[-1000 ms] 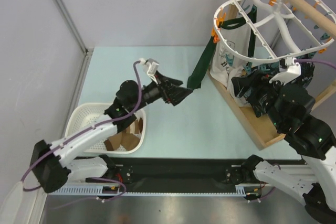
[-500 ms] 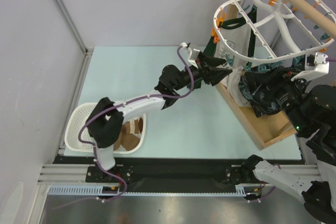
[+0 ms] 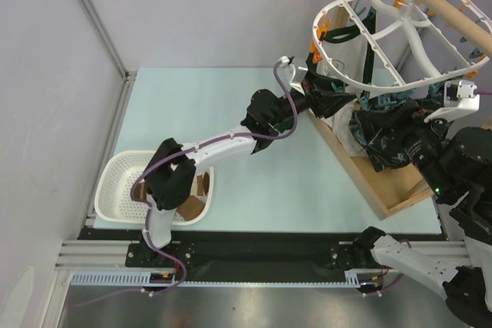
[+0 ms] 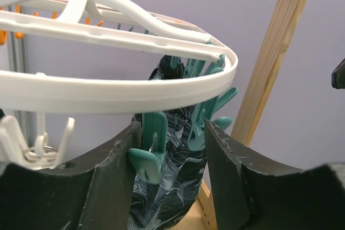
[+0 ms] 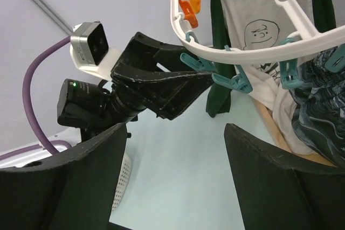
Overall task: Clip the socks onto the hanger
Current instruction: Open the clamp at the hanger.
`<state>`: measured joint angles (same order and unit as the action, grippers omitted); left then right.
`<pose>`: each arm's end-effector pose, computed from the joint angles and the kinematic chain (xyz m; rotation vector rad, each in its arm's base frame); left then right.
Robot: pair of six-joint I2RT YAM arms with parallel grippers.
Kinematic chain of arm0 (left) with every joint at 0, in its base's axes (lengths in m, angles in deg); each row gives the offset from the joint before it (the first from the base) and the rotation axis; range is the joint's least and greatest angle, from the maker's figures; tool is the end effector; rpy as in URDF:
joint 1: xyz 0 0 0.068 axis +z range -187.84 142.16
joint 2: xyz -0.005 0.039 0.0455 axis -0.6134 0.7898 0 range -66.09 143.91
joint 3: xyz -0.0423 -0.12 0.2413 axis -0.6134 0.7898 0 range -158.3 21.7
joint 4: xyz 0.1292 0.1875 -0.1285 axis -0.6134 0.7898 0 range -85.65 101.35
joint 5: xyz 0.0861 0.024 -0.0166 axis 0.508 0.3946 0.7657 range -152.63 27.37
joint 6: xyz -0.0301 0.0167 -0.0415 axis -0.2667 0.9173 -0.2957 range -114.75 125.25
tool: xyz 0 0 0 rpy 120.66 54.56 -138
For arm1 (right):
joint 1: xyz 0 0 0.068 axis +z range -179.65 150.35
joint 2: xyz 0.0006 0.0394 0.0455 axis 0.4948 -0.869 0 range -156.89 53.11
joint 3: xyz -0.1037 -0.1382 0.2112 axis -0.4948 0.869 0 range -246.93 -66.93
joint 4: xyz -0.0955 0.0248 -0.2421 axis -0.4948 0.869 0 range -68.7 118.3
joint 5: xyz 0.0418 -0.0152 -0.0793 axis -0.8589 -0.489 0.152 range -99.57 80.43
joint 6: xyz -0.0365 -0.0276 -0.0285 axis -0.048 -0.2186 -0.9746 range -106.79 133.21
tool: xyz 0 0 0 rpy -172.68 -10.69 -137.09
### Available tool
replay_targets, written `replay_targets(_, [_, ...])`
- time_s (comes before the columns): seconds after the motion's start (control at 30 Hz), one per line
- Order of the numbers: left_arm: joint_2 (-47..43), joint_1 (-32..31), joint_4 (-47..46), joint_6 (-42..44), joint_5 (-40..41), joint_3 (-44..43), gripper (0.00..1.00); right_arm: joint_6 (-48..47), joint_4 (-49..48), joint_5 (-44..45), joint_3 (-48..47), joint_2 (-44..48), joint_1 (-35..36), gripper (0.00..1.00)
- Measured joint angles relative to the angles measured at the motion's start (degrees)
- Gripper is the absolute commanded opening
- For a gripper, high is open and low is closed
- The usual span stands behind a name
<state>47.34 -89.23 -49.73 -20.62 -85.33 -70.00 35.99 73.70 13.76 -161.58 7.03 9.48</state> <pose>0.2794 -0.3719 0.3780 0.6288 0.9757 -1.4082 0.0557 0.0273 0.5200 0.0794 1.6533 0.4943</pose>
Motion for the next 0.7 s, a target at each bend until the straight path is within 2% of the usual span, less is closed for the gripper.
replay_targets(0.1, [0.6,-0.4,0.0,0.0,0.0,0.0,0.54,-0.1,-0.1,-0.5,0.2,-0.8,0.0,0.80])
replay_targets(0.23, [1.0,-0.6,-0.2,0.0,0.1,0.0,0.46,-0.4,-0.6,-1.4,0.5,-2.3,0.0,0.80])
replay_targets(0.33, [1.0,-0.6,-0.7,0.0,0.4,0.0,0.38,-0.4,-0.8,-1.8,1.5,-2.9,0.0,0.78])
replay_targets(0.37, [1.0,-0.6,-0.9,0.0,0.5,0.0,0.31,-0.4,-0.8,-1.8,1.7,-3.1,0.0,0.78])
replay_targets(0.5, [1.0,-0.6,-1.1,-0.1,1.4,0.1,0.17,-0.4,-1.0,-1.8,2.2,-4.0,0.0,0.75])
replay_targets(0.7, [0.4,-0.6,-1.1,0.1,2.3,3.3,0.13,-0.5,-2.0,-1.3,2.5,-6.9,0.0,0.67])
